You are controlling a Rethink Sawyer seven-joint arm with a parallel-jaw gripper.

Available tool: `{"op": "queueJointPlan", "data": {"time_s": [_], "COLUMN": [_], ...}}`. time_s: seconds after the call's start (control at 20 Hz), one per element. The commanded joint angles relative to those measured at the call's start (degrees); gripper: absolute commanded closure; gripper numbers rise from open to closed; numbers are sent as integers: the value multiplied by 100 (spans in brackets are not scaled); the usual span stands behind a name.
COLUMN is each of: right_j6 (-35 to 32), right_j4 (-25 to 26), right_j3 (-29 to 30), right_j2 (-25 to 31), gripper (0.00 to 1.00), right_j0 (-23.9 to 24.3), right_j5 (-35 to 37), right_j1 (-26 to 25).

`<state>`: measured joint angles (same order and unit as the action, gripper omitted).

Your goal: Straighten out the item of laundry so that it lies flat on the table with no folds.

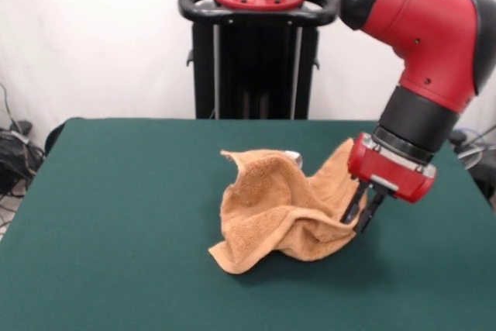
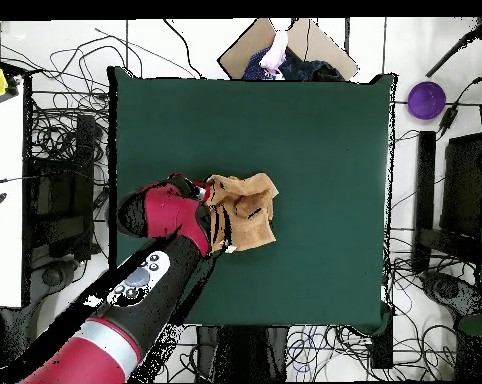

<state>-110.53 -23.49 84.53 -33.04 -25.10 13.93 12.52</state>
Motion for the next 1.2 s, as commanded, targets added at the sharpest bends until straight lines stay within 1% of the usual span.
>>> {"op": "queueJointPlan", "data": {"time_s": [0.05,0.15,0.2,0.3,0.35,0.45,0.5,0.7,0.8,0.85,0.9,1.05,1.15,1.2], "right_j6": [-1551,-1399,-1446,-1417,-1513,-1446,-1518,-1363,-1227,-1373,-1266,-1226,-1202,-954], "right_j4": [-470,-427,-453,-459,-499,-455,-473,-381,-324,-391,-330,-321,-306,-190], "right_j3": [-517,-455,-443,-404,-422,-408,-397,-220,-158,-156,-147,-120,-139,-108], "right_j2": [257,414,354,438,309,319,200,351,557,403,496,616,572,823], "gripper": [100,100,100,100,100,100,100,100,100,100,100,100,100,100], "right_j0": [-114,5,-37,-19,-115,-118,-197,-104,25,-82,-7,59,83,315], "right_j5": [606,449,425,361,423,424,466,343,215,279,161,99,122,53], "right_j1": [-154,-116,-154,-164,-218,-209,-238,-81,-3,-54,-32,-14,-1,117]}}
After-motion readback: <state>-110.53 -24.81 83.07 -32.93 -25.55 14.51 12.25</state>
